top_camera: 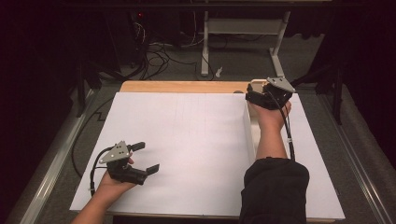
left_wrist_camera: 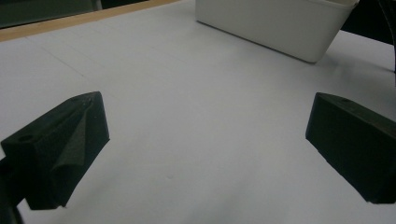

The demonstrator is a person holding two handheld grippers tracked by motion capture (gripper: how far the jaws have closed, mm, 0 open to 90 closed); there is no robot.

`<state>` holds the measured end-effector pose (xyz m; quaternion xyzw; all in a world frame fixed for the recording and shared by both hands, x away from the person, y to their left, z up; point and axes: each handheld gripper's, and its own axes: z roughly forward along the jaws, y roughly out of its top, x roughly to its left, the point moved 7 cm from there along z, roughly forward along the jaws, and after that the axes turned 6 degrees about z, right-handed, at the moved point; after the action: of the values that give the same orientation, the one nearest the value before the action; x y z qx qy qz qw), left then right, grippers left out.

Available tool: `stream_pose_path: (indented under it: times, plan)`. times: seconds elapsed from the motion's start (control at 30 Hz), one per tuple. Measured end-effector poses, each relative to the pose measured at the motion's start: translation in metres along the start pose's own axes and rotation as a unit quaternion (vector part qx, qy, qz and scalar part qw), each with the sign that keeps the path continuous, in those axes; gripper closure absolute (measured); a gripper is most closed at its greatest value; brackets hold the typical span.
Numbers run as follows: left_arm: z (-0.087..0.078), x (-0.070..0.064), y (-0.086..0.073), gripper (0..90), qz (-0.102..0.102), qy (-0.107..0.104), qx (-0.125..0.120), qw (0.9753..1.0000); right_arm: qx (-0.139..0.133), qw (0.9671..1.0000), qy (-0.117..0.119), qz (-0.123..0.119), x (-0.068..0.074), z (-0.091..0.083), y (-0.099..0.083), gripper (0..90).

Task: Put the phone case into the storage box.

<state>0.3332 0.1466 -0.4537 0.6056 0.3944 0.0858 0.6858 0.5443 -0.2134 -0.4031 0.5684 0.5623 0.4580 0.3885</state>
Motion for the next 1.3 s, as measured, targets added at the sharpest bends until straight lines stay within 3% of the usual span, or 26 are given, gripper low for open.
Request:
stream_pose_path:
  times: [0.6,0.9,1.3]
  plan:
    - [0.0,0.001,0.0,0.6,-0.001,0.002,0.0,1.0,0.009,0.9998,0.019,0.0,0.005,-0.019,-0.007,0.2]
    - [-0.002,0.001,0.003,0.6,-0.005,0.003,-0.006,1.0,0.01,0.9992,0.037,0.011,0.003,-0.043,-0.011,0.2]
    - [-0.005,0.003,0.008,0.6,-0.013,0.004,-0.015,0.9998,0.019,0.9985,0.052,0.004,-0.001,-0.073,-0.013,0.2]
